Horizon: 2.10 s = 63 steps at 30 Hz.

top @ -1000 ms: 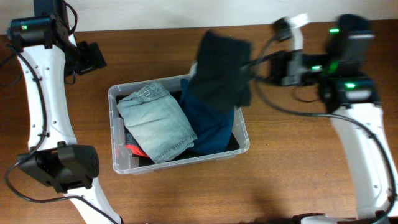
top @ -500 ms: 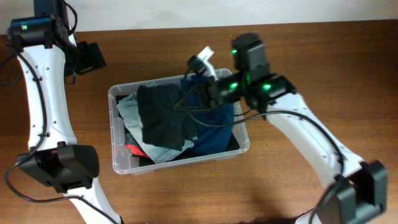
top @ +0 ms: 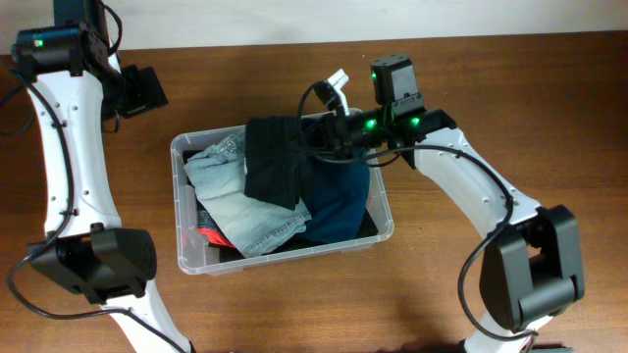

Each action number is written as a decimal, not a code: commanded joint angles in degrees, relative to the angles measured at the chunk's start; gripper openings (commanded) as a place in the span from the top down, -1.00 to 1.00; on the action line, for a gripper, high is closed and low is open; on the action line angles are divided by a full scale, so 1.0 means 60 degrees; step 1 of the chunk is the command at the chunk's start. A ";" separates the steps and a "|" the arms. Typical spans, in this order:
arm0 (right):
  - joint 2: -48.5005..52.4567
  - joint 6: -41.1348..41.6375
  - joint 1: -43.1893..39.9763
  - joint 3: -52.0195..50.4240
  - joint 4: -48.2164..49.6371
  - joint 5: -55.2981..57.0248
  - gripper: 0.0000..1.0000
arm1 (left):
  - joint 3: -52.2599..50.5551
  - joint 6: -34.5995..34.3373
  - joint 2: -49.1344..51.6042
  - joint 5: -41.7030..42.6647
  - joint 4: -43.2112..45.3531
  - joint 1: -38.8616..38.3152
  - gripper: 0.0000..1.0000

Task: Pack container
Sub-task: 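Lower the black garment into the container's middle and release it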

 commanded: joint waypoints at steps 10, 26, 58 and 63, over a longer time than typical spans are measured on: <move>0.0168 0.1209 0.0809 -0.0033 0.0634 -0.1494 0.92 | -0.0029 -0.0095 -0.0080 0.0069 -0.0007 0.0044 -0.99; 0.0430 0.1337 0.0703 -0.0080 0.1264 -0.0557 0.87 | -0.0029 -0.0095 -0.0080 0.0069 -0.0007 0.0044 -0.99; 0.0040 -0.2481 0.0117 0.1453 -0.3428 0.6583 -1.00 | -0.0029 -0.0095 -0.0080 0.0069 -0.0007 0.0044 -0.99; -0.0135 -0.3373 0.0372 0.3395 -0.5548 0.7799 -0.96 | -0.0029 -0.0095 -0.0080 0.0069 -0.0007 0.0044 -0.99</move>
